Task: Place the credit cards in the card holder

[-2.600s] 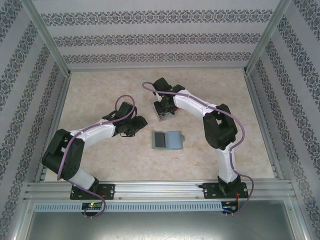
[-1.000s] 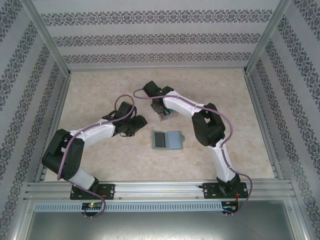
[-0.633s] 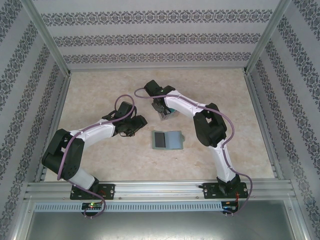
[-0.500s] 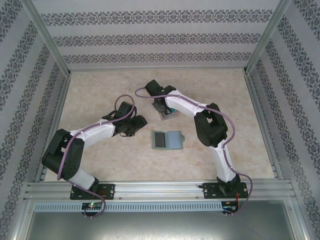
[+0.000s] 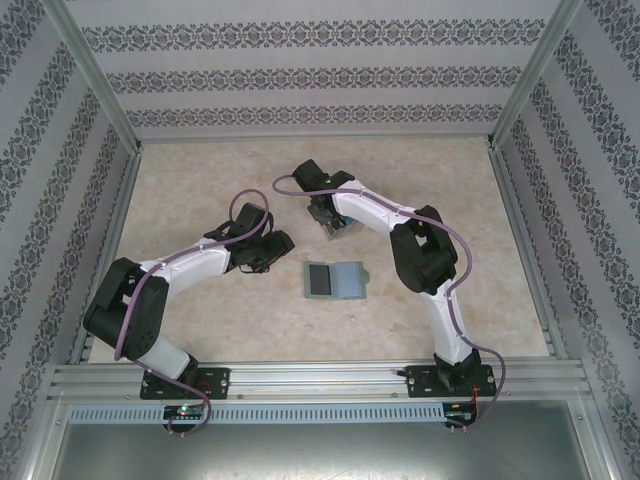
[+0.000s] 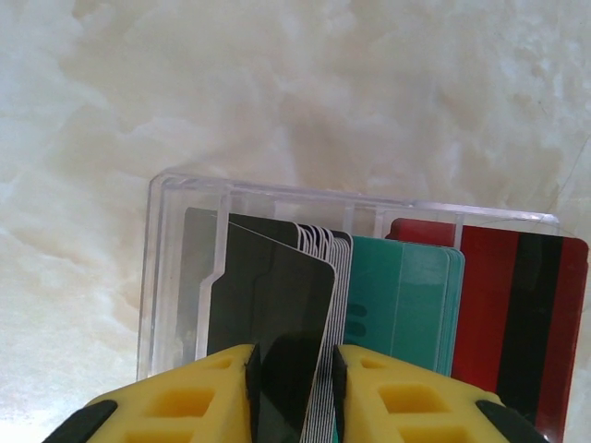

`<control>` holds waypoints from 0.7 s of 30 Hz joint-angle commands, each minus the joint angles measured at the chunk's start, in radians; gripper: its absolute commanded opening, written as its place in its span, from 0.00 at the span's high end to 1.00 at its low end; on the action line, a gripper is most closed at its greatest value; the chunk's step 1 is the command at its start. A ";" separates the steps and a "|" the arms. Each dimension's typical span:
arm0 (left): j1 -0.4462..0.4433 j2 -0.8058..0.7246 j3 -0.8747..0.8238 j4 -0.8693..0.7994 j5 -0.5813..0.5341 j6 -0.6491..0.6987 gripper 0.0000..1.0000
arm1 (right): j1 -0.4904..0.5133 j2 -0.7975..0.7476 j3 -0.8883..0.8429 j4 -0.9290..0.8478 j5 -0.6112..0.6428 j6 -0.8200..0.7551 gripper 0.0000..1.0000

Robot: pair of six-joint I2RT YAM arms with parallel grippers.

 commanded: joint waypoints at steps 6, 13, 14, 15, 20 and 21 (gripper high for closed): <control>0.014 0.009 -0.005 0.023 0.001 -0.012 0.40 | -0.017 -0.037 -0.015 -0.008 0.044 -0.007 0.73; 0.015 0.017 0.003 0.021 0.009 -0.009 0.40 | -0.019 -0.042 -0.024 -0.001 0.052 -0.005 0.74; 0.014 0.020 0.004 0.020 0.009 -0.010 0.40 | -0.019 -0.042 -0.024 -0.001 0.054 -0.008 0.74; 0.014 0.020 0.002 0.022 0.010 -0.011 0.40 | -0.019 -0.044 -0.025 -0.001 0.057 -0.008 0.74; 0.013 0.019 0.001 0.025 0.010 -0.012 0.40 | -0.021 -0.048 -0.026 0.003 0.069 -0.011 0.76; 0.014 0.019 0.002 0.025 0.011 -0.012 0.41 | -0.022 -0.049 -0.026 0.003 0.070 -0.014 0.77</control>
